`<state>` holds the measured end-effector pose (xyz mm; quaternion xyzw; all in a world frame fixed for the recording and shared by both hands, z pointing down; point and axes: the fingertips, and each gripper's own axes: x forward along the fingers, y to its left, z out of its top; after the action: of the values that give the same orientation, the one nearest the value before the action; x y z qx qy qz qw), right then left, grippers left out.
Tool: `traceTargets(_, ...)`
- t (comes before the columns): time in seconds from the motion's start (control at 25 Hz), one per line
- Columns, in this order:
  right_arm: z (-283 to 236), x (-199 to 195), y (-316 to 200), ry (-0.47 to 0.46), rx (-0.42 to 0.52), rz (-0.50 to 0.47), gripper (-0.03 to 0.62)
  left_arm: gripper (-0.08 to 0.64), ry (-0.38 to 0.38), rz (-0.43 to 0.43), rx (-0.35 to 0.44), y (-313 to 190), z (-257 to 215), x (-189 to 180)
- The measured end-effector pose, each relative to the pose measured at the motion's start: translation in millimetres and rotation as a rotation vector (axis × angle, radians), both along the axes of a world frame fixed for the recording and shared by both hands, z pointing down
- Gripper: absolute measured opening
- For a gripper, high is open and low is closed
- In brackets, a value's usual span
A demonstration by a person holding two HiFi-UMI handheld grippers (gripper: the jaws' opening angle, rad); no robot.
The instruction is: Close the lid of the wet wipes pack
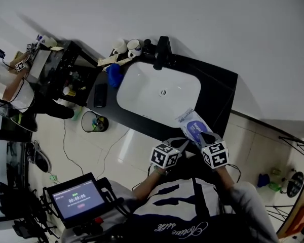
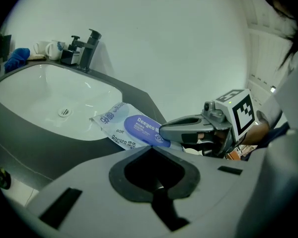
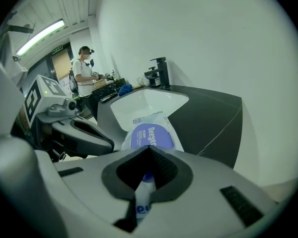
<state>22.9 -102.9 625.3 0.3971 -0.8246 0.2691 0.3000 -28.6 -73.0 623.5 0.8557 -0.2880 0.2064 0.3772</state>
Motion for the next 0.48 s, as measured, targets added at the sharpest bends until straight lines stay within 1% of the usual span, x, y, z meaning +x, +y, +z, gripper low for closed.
traceTargets(0.08,-1,3,3,-0.039,-0.008,0.059,0.000,0.000,0.032,-0.011,0.004,0,-6,-3)
traceTargets(0.16,-4,5,10,-0.110,-0.018,0.126,-0.001,0.000,0.059,-0.020,0.011,3,-11,-5)
traceTargets(0.28,-16,9,21,-0.192,-0.006,0.233,0.000,0.000,0.077,-0.004,0.038,8,-21,-9)
traceTargets(0.36,-22,9,24,-0.216,0.009,0.280,0.000,0.000,0.099,0.006,0.052,6,-27,-12)
traceTargets(0.48,-29,12,34,-0.230,0.030,0.320,0.000,0.000,0.154,0.009,0.066,6,-39,-9)
